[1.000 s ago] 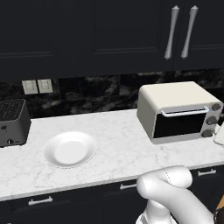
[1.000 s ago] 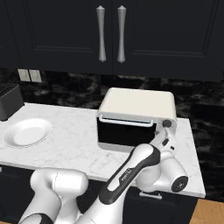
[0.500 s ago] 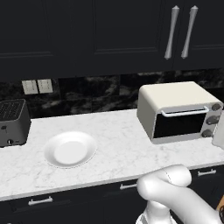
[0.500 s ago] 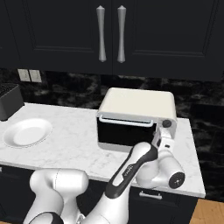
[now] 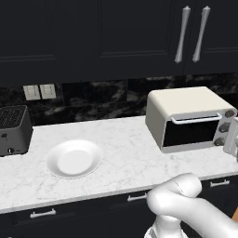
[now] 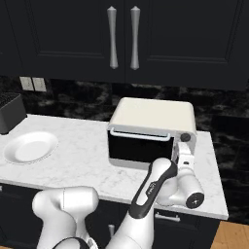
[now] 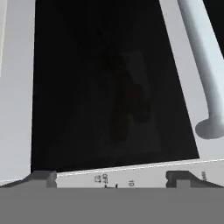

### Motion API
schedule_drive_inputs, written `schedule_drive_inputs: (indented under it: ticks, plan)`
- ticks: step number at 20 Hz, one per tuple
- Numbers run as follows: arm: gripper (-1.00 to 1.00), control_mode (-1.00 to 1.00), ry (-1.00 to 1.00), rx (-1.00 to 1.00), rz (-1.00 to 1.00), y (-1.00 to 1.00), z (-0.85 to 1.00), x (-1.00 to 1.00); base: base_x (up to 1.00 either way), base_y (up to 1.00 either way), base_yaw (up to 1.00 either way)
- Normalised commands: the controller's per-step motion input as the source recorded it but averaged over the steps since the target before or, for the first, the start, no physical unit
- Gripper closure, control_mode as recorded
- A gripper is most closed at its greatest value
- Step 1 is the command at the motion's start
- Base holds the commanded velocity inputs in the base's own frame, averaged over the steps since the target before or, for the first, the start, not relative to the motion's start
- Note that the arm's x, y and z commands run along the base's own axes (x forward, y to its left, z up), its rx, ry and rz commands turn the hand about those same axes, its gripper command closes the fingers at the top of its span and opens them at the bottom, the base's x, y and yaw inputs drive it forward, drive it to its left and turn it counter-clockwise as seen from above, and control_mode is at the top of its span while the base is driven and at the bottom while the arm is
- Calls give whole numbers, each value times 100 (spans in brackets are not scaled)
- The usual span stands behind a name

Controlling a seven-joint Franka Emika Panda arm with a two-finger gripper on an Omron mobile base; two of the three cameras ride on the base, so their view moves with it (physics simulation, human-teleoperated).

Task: Pick up the kebab skewer and baguette bread, and place them inside the toaster oven. Close the toaster oven door and start by setting the timer.

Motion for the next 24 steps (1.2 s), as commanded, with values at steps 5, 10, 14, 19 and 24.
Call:
schedule_drive_inputs:
  ticks: [5,10,14,19,24]
  plan:
    - [-100,-100,0,-7,-3,-50,-14,24,0,0,0]
    - [-100,-100,0,-1,0,-7,-17,37,0,0,0]
    - [-100,-100,0,0,0,0,-15,44,0,0,0]
    - [-100,-100,0,0,0,-1,-13,5,0,0,0]
    - [-100,-100,0,0,-3,0,0,0,0,0,0]
